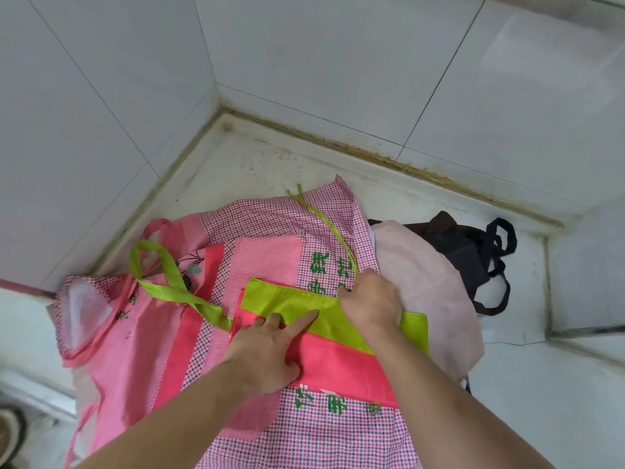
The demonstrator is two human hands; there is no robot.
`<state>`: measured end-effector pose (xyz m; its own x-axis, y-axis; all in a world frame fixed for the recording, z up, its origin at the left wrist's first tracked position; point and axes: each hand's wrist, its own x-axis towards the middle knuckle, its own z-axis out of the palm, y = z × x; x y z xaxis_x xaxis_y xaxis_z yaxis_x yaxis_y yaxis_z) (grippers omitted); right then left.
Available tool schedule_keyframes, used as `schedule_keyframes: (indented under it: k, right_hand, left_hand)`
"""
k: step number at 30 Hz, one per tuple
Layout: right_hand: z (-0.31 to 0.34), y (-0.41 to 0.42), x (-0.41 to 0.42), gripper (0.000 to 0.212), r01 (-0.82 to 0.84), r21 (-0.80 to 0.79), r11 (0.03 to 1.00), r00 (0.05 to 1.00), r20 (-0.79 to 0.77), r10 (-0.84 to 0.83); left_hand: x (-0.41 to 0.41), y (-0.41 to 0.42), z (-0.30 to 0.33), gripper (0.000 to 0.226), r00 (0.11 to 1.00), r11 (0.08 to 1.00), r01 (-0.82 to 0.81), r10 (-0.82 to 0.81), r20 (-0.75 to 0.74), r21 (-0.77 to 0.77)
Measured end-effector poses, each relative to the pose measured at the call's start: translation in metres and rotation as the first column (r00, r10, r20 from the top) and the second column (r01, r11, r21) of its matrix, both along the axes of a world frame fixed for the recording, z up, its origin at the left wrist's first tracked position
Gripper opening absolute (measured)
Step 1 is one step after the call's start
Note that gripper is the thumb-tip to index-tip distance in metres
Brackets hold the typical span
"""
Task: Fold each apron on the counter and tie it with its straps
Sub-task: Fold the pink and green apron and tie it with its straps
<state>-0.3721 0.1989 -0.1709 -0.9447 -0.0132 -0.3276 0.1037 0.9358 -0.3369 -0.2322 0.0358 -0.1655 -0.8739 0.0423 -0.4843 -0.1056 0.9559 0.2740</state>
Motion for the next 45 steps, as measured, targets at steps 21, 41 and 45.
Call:
schedule_keyframes:
  k: [21,41,45]
  right_hand:
    - [0.000,0.038,0.124,0.035,-0.683,0.023,0.730,0.722,-0.135,0.679]
    - [0.030,0.270,0.130,0.022,0.808,-0.532,0.253,0.428,0.236,-0.872]
    - [0.034,0.270,0.150,0.051,0.823,-0.269,0.501,0.503,-0.066,-0.862]
  left_hand:
    - [0.036,-0.017,0.005,0.026,0.876,0.874,-0.224,0.375,-0.305,0.431]
    - [0.001,0.047,0.014,0.037,0.984,0.999,0.039,-0.040,-0.176,-0.009]
    - [-0.044,0.069,0.018,0.018,0.961,0.980,-0.160,0.183,-0.209,0.120]
